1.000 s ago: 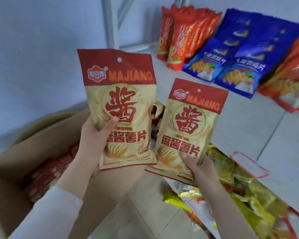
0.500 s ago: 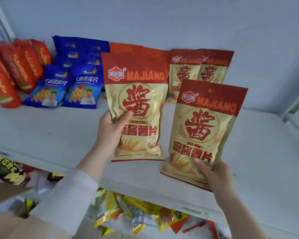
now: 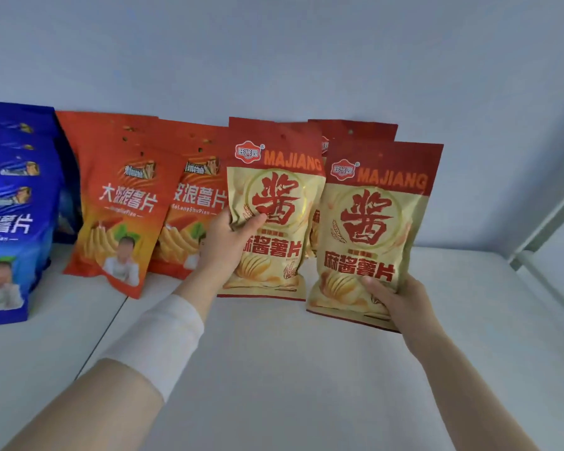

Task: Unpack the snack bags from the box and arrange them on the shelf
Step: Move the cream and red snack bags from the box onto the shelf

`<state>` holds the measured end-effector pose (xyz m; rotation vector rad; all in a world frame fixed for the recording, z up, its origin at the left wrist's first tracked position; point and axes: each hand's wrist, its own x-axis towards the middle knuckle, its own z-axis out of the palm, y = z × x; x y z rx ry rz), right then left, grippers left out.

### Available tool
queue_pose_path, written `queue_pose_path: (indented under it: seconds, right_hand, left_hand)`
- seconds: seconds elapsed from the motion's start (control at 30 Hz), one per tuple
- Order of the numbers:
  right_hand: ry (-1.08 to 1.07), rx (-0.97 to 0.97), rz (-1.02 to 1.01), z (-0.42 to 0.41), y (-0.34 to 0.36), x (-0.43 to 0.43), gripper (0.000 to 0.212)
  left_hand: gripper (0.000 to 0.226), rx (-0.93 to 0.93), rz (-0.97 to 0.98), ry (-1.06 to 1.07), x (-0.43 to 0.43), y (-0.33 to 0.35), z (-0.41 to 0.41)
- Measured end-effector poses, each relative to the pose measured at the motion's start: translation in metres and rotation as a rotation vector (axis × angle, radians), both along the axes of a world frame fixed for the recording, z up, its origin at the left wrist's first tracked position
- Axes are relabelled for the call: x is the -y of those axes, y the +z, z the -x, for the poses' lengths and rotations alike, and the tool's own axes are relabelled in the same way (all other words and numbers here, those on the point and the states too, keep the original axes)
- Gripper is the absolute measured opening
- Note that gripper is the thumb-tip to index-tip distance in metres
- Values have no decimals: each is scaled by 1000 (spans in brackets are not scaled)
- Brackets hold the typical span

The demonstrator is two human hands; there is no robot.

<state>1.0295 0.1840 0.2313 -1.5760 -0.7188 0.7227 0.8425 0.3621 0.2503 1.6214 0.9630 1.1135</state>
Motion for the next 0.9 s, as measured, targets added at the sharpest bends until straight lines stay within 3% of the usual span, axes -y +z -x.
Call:
queue_pose_path:
  seconds: [0.2,0.47,0.67,0.77,0.9]
  right_hand:
    - [31,-19,14,-36,-21,-56,14]
    - [46,101,55,-53,-37,-84,20]
    - [-179,233,31,-40,-42,-87,53]
    - [-243,300,25,-31,-45,-86,70]
    - [-289,441,55,-23,-44,-82,91]
  left_hand:
    - [20,62,-25,56,-41,-9,-49]
    - [55,105,-183,255,-48,-30,-71]
    - [80,100,-467,371,-37,-41,-70]
    - [75,-48,-613,418,-39,-40,-66]
    - [67,-155,-639,376,-39,-37,-58]
